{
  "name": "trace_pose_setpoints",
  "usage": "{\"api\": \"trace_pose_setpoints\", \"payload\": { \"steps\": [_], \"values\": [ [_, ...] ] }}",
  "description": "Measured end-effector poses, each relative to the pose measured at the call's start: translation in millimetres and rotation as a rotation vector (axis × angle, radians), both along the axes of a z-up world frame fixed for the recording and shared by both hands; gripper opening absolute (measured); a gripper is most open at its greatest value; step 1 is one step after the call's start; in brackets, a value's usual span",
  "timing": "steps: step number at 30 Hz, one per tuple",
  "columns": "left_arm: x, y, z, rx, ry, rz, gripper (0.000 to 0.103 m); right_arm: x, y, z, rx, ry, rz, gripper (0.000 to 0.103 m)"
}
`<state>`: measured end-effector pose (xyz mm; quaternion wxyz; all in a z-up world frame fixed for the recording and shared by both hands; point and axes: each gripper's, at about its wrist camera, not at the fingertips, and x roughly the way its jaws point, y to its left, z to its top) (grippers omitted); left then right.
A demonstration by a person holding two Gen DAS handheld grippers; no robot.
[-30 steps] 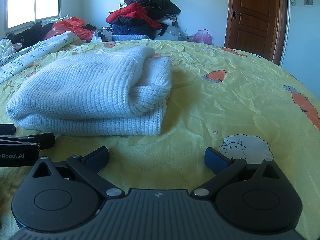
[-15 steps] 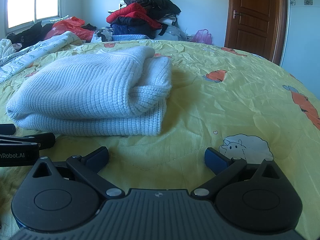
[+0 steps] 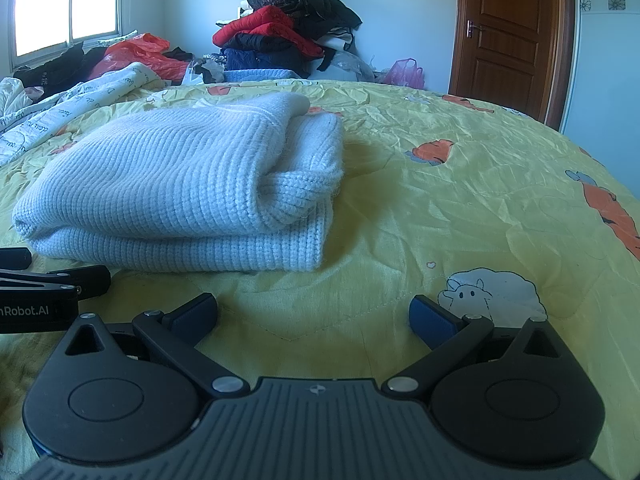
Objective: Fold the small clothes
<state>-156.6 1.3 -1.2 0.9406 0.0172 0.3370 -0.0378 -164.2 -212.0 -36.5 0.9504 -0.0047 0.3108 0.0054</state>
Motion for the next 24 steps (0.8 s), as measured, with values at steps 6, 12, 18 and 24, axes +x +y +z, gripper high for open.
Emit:
{"api": "trace_pose_setpoints", "payload": {
  "steps": [6, 12, 18, 24],
  "values": [
    [-0.1, -0.1, -0.1, 0.0, 0.0, 0.0, 0.103, 0.1, -1.6, 0.2, 0.0, 0.0, 0.0, 0.103],
    [0.1, 0.0, -0.3, 0.0, 0.0, 0.0, 0.103, 0.0, 0.0, 0.1, 0.0, 0.0, 0.0, 0.103],
    [0.0, 0.4, -0.3, -0.001, 0.0, -0.001, 0.103, 0.1, -0.1, 0.1, 0.0, 0.0, 0.0, 0.103],
    [0.1, 0.2, -0.3, -0.001, 0.0, 0.0, 0.103, 0.1, -0.3, 0.1, 0.0, 0.0, 0.0, 0.103]
  ]
}}
